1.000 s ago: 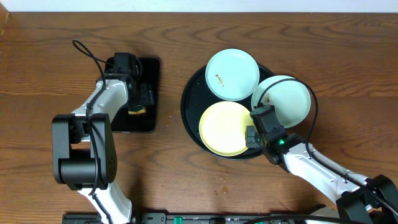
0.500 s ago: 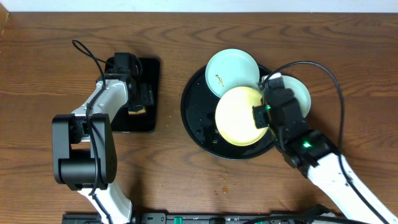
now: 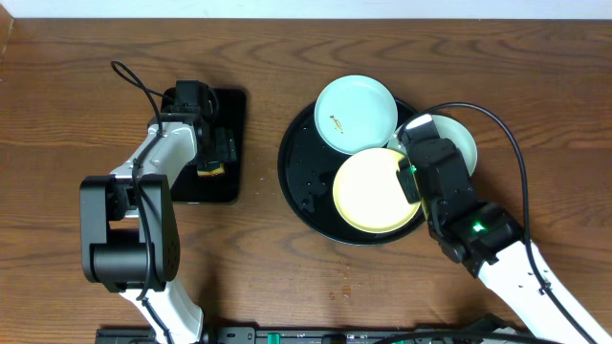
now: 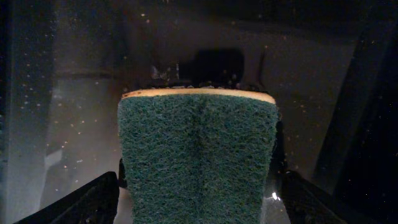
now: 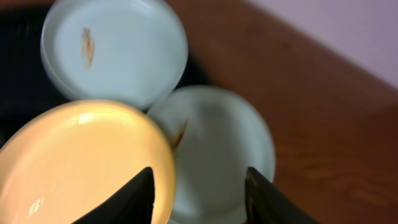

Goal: Clean dirty plates on tray and stack at the side
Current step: 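Lift the yellow plate with the right gripper toward the right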

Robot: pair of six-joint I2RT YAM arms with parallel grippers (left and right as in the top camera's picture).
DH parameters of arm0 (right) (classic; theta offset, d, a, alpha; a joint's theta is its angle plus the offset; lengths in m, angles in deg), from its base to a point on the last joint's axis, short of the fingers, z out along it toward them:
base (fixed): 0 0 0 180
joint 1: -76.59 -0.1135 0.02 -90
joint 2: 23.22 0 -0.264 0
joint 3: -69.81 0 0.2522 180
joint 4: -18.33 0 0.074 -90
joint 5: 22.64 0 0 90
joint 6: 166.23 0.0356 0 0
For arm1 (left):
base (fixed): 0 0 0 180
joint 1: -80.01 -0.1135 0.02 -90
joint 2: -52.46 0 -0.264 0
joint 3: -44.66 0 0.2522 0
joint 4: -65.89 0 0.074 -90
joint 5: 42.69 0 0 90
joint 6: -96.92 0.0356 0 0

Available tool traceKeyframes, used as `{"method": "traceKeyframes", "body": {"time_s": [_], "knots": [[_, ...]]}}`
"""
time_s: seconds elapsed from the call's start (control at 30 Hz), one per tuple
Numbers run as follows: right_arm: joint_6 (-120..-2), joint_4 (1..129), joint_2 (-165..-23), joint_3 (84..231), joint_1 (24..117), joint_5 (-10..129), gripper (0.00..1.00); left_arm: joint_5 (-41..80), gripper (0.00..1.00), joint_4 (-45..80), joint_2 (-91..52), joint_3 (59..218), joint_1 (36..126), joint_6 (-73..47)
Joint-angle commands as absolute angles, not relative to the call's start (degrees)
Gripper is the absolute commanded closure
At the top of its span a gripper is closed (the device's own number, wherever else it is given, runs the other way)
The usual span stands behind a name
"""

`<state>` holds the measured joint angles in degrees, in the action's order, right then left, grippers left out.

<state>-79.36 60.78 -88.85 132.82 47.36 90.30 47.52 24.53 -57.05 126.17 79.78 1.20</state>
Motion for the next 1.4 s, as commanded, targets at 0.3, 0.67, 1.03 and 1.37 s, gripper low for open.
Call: {"method": "traceKeyframes", "body": {"time_s": [0.3,0.67,1.03,1.37], "knots": [[-64.7,76.0,-93.2,133.5,63.2,63.2,0.50,48.0,0.16,24.4,-56.8,126.1,79.7,2.0],[-69.3,69.0,-103.6,133.4,63.9,63.1,0.60,48.0,0.16,24.4,-56.8,126.1,79.7,1.9],[-69.7,58.8,-112.9,133.4,63.9,64.1,0.78,48.0,0.16,24.4,-56.8,126.1,79.7,2.0],[-75.8,59.0,-106.3,137.8,63.8,64.2,0.99,48.0,0.16,24.4,-56.8,126.1,79.7,1.9]]}}
